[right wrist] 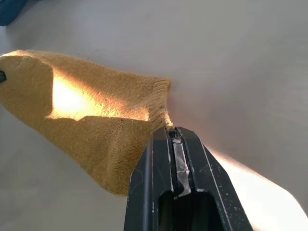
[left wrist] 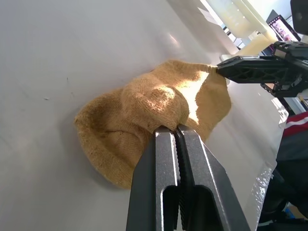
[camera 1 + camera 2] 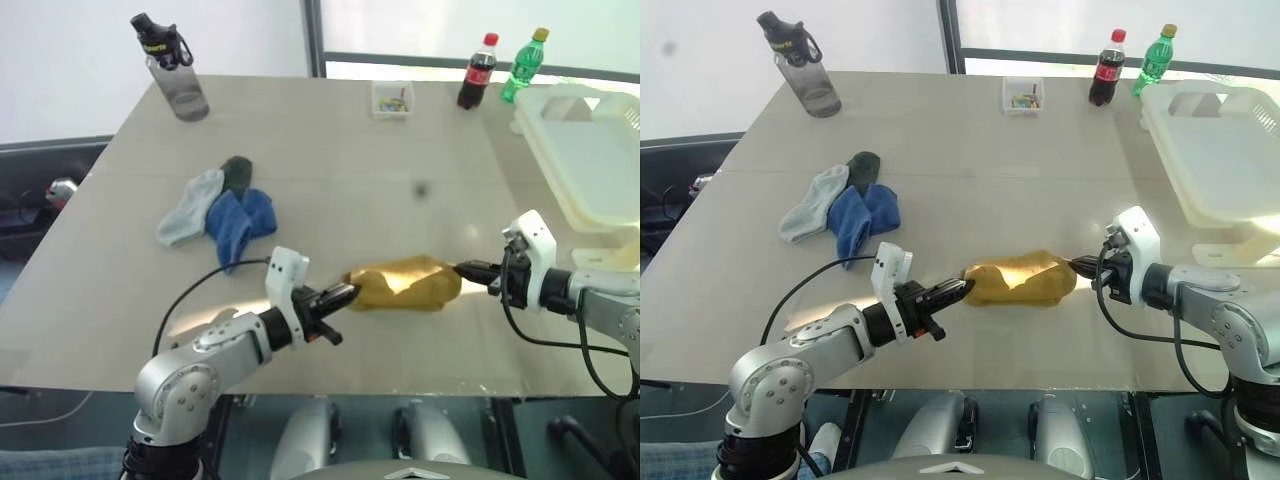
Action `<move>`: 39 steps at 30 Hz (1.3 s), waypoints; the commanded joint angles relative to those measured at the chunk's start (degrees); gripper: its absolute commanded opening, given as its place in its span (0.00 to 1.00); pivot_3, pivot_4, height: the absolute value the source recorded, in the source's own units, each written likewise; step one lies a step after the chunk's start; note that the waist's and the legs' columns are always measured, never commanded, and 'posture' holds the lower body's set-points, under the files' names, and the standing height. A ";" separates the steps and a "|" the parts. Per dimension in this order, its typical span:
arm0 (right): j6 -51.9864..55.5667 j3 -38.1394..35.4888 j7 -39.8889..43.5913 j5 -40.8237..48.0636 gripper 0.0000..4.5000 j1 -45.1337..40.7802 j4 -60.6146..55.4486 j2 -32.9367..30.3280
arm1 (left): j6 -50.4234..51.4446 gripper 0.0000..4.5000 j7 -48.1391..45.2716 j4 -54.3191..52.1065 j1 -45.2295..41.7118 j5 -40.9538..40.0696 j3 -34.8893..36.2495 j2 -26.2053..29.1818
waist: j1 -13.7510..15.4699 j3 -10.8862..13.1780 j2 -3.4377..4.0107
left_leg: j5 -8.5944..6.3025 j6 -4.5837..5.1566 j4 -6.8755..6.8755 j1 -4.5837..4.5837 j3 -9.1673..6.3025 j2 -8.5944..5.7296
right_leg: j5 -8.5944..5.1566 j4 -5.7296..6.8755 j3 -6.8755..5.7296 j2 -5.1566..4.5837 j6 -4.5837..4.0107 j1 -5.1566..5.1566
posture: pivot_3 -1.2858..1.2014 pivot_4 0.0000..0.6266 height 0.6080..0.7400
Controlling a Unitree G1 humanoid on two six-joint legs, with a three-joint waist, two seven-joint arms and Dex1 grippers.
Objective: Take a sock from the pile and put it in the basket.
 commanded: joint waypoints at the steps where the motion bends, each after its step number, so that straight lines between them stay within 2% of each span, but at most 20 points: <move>1: -0.34 -0.68 -0.65 0.54 0.00 0.61 -1.86 0.29 | -2.14 0.01 0.06 0.05 -0.52 0.79 -1.08 -0.75 | 0.00 0.00 0.00 | 0.00 0.00 0.00 0.00 0.00 0.00 | 0.00 0.00 0.00 0.00 0.00 0.00 | 0.52 0.24 1.00; 8: -0.58 0.02 -1.55 0.17 0.00 1.25 -1.42 0.67 | -3.79 0.01 0.81 1.45 -0.83 2.35 -2.44 -2.40 | 0.02 0.00 0.00 | -0.01 0.01 0.00 0.00 0.00 0.00 | 0.00 -0.01 0.00 0.01 0.00 0.00 | 0.52 0.24 1.00; 18: -2.92 3.37 -1.60 -2.30 0.00 1.41 -1.16 1.05 | -4.37 0.01 -0.58 2.37 -1.24 3.37 -2.87 -0.84 | 0.01 0.00 0.00 | -0.01 0.01 0.00 0.00 0.00 0.00 | 0.00 -0.01 0.00 0.01 0.00 0.00 | 0.52 0.24 1.00; 19: -3.31 3.33 -1.49 -2.39 0.12 1.45 -1.25 1.17 | -4.36 0.00 -0.86 2.45 -1.29 3.46 -2.96 -0.63 | 0.02 0.00 0.00 | -0.01 0.01 0.00 -0.01 0.00 0.00 | 0.00 -0.01 0.00 0.01 0.00 0.00 | 0.52 0.24 1.00; 21: -3.90 2.51 -1.68 -2.38 0.27 1.06 -0.81 1.51 | -4.31 0.00 -1.58 2.49 -1.30 3.69 -3.30 0.09 | 0.02 0.00 0.00 | -0.01 0.01 0.00 -0.01 0.00 0.00 | 0.00 -0.01 0.00 0.02 0.00 -0.01 | 0.52 0.24 1.00; 24: -7.34 1.55 0.49 -3.07 0.27 0.71 -0.60 0.17 | -4.35 0.00 -2.59 2.49 -1.15 3.88 -3.63 1.10 | 0.02 0.00 0.00 | -0.01 0.01 0.00 -0.01 0.00 0.00 | 0.00 -0.02 0.00 0.01 0.00 -0.01 | 0.52 0.24 1.00; 27: -15.36 1.86 3.00 -4.93 0.27 0.51 -1.87 0.90 | -4.67 0.00 -3.05 2.84 -1.29 4.27 -4.02 1.46 | 0.00 0.00 0.00 | -0.01 0.01 0.00 -0.01 0.00 0.00 | 0.00 -0.02 0.00 0.01 0.00 -0.01 | 0.52 0.24 1.00; 31: -29.19 7.00 6.62 -10.05 0.27 2.73 -5.00 4.17 | -4.74 0.00 -3.24 2.87 -1.46 4.58 -4.46 1.27 | -0.03 0.00 0.00 | -0.01 0.01 -0.02 0.00 0.00 0.01 | 0.00 -0.02 0.00 0.05 0.01 -0.01 | 0.52 0.24 1.00; 35: -32.42 12.72 5.30 -15.37 0.27 4.98 -3.67 5.96 | -4.83 0.00 -3.36 3.12 -1.67 4.74 -4.47 1.37 | 0.05 0.00 0.00 | 0.00 0.00 -0.02 0.00 -0.01 0.02 | 0.00 -0.02 0.00 0.04 0.01 -0.01 | 0.52 0.24 1.00; 39: -27.76 16.63 1.55 -19.70 0.27 5.83 0.98 6.33 | -4.90 0.00 -3.75 2.98 -1.58 4.99 -4.45 1.50 | 0.02 -0.01 -0.02 | 0.00 0.00 0.00 0.04 -0.01 0.01 | 0.00 -0.01 -0.01 0.00 0.01 0.01 | 0.52 0.24 1.00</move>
